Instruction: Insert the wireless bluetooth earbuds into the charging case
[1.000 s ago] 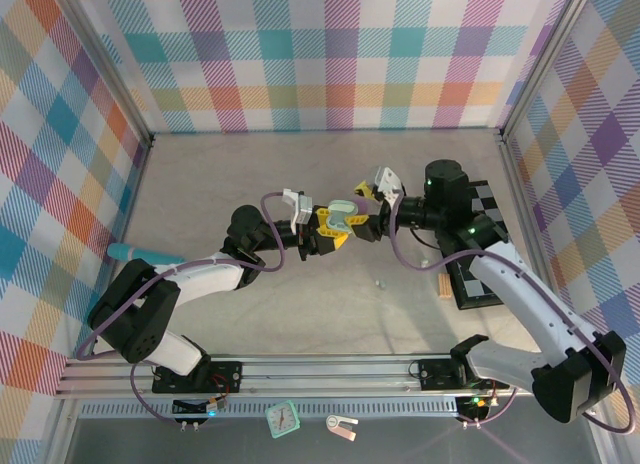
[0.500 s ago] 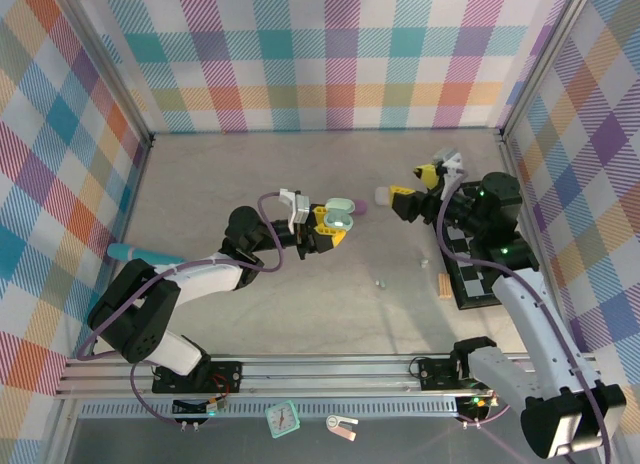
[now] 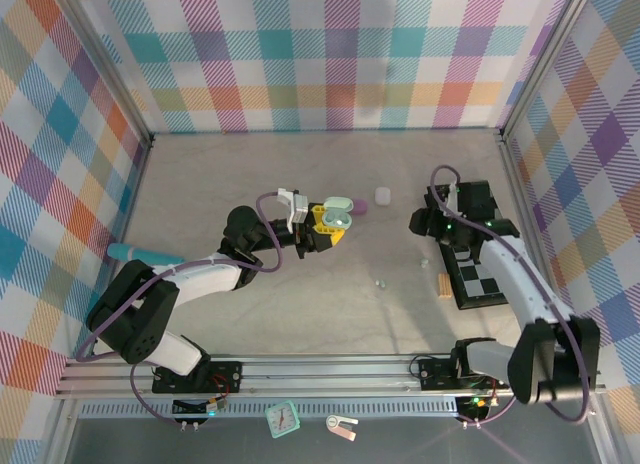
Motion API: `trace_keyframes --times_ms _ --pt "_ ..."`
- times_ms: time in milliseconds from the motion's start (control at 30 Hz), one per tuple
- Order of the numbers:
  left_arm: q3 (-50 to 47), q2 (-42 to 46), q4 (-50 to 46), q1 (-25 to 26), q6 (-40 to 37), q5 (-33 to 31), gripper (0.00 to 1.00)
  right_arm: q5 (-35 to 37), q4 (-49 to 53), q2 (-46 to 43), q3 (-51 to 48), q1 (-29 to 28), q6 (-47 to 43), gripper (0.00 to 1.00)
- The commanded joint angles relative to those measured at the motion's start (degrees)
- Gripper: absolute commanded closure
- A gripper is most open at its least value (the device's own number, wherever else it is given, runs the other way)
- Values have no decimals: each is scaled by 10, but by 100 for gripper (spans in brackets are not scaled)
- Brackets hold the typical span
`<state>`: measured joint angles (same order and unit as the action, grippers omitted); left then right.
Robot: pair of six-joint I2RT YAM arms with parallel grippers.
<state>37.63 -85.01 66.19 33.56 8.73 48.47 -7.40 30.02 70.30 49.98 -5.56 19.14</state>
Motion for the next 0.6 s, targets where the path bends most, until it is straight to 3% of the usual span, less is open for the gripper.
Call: trace_keyframes --times_ms 0,567 --pt "-4 14 20 -6 -13 7 63 37 53 33 14 1 20 27" --pt "-8 22 5 -6 -25 7 63 66 3 158 -23 -28 111 43"
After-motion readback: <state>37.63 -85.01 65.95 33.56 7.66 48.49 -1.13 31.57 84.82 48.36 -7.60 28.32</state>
